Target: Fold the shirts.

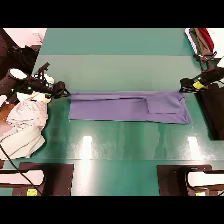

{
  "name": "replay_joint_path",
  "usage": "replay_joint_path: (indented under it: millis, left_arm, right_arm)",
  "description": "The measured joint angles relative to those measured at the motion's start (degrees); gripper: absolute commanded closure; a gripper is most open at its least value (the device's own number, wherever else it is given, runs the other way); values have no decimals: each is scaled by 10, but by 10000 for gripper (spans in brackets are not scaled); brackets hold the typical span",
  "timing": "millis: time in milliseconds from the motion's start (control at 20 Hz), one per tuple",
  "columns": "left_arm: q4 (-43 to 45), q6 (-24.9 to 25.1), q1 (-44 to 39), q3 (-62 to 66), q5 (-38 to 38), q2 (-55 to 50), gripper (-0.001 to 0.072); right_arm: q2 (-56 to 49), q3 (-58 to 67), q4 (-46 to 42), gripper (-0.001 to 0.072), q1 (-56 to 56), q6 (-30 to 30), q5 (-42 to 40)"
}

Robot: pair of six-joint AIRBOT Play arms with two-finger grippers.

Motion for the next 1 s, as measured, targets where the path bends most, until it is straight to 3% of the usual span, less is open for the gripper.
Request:
replay_joint_path:
  millis: [200, 250, 350, 400, 500, 550, 600, 1000]
  left_arm:
    - [-22, 0, -1, 53, -5, -6, 57]
    - [-26, -1, -1, 69, -15, -6, 140]
    - [-31, -1, -3, 99, -47, -5, 556]
    - [-33, -1, -7, 108, -64, -4, 680]
    - [-33, 2, -19, 120, -90, -4, 683]
    - [-35, 5, -28, 123, -96, -4, 683]
    - [-35, 7, -40, 126, -103, -3, 683]
    - [-37, 13, -157, 133, -66, -3, 684]
  right_arm:
    - [-25, 50, 3, 157, -5, 7, 10]
    - [-27, 59, 2, 157, -12, 5, 25]
    - [-27, 64, 11, 157, -32, -10, 56]
    - [-27, 58, 19, 157, -46, -19, 72]
    - [-25, 33, 47, 125, -79, -37, 91]
    - [-25, 16, 62, 35, -97, -47, 97]
    - [-25, -2, 75, 14, -114, -57, 99]
    - [-41, -121, 176, 20, -208, -163, 47]
